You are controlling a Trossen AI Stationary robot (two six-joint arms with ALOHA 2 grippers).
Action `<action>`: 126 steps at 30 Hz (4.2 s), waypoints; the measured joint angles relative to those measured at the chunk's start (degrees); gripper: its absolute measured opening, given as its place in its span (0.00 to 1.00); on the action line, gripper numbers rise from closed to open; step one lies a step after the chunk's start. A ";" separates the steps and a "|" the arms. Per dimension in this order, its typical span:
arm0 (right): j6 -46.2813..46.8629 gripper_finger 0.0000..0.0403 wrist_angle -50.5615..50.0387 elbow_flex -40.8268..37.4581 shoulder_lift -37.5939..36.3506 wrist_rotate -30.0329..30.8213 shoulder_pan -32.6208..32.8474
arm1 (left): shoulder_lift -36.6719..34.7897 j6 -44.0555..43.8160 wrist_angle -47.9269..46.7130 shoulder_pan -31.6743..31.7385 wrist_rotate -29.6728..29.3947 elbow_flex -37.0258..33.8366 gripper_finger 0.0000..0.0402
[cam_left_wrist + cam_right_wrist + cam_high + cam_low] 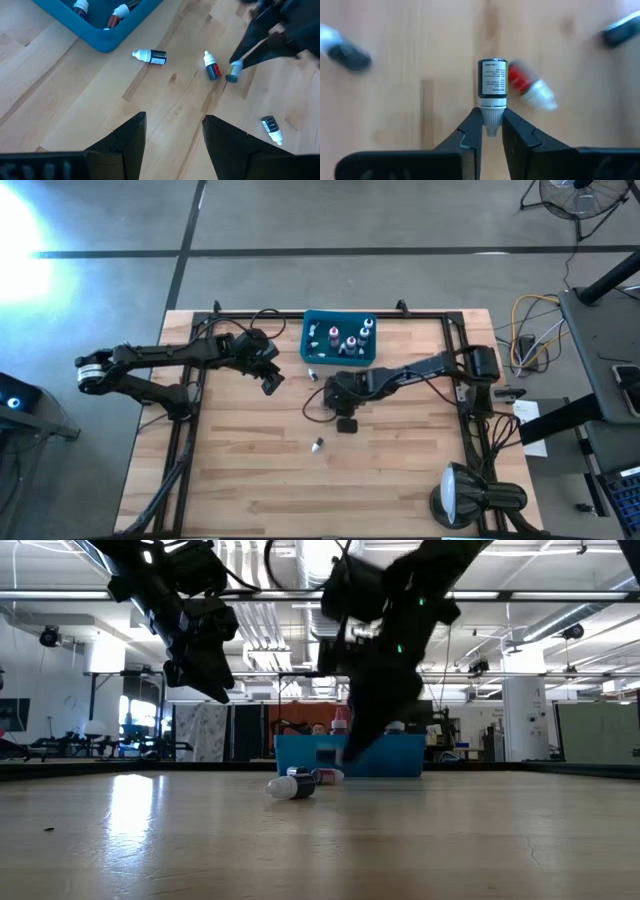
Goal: Pick & Place food coloring
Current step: Put the small green food coloring bottle into the blue bin, then put the small blue food coloring bottle into the blue bin
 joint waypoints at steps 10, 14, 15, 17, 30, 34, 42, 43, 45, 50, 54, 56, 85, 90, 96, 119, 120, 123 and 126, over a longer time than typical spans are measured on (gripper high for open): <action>12.78 0.12 -1.33 3.31 -14.02 16.44 -7.41 | 0.02 0.02 0.11 -0.02 0.01 0.00 0.43; 18.02 0.12 -2.05 4.00 -16.23 16.06 -15.95 | 0.02 0.18 0.46 -0.02 0.02 0.00 0.43; 18.58 0.12 -2.54 4.18 -16.46 16.09 -18.05 | 0.02 0.18 0.42 -0.02 0.00 0.00 0.43; 18.99 0.12 -2.58 5.11 -16.78 16.07 -21.52 | 0.02 0.18 0.49 -0.02 0.02 0.00 0.43; 20.00 0.37 -4.91 9.43 -15.00 5.36 -28.49 | 0.02 -1.62 0.46 -0.13 0.03 -0.36 0.43; 17.94 0.49 -6.10 9.72 -15.56 5.65 -27.67 | 0.02 -1.68 0.43 -0.33 0.04 -1.03 0.43; 20.56 0.58 -18.55 9.85 -18.63 9.02 -21.43 | 2.37 -7.09 2.25 -0.44 0.49 -1.86 0.43; 25.42 0.58 -21.86 9.85 -18.76 9.98 -21.17 | 3.69 -9.94 3.48 -0.23 0.64 -1.87 0.43; 33.82 0.58 -27.77 9.83 -18.89 11.02 -20.85 | 6.62 -15.47 6.22 -0.13 0.61 -1.15 0.43; 37.84 0.58 -37.26 9.67 -19.22 11.87 -17.19 | 15.27 -6.82 10.90 -1.78 2.52 3.78 0.42; 33.45 0.58 -38.23 9.46 -19.20 11.83 -13.80 | 19.64 22.74 5.94 -4.42 1.41 8.52 0.42; 32.32 0.58 -39.04 9.42 -19.20 11.87 -12.37 | 21.09 36.51 5.34 -5.06 -3.15 9.95 0.42; 47.15 0.56 -44.58 1.76 -27.47 18.15 -1.49 | 39.76 60.68 0.82 -2.43 -8.39 21.92 0.42; 49.76 0.56 -44.52 -0.74 -29.75 19.45 -1.51 | 39.32 55.49 0.16 -2.45 -8.21 21.84 0.42; 52.69 0.56 -42.27 -3.70 -31.84 19.47 -1.51 | 39.54 45.63 -0.07 -2.47 -7.98 21.81 0.39; 53.68 0.56 -37.01 -7.19 -32.23 19.35 -1.56 | 39.56 28.50 3.39 -0.87 -4.19 21.79 0.16; 53.68 0.56 -37.03 -7.19 -32.21 19.35 -1.56 | 39.56 28.48 3.24 -0.87 -3.88 21.79 0.15; 53.42 0.56 -37.03 -7.19 -32.21 19.36 -1.56 | 39.56 28.50 2.58 -0.90 -3.80 21.79 0.10; 53.24 0.56 -37.05 -7.19 -32.17 20.12 -1.56 | 39.49 28.50 1.89 -0.90 -3.79 21.84 0.06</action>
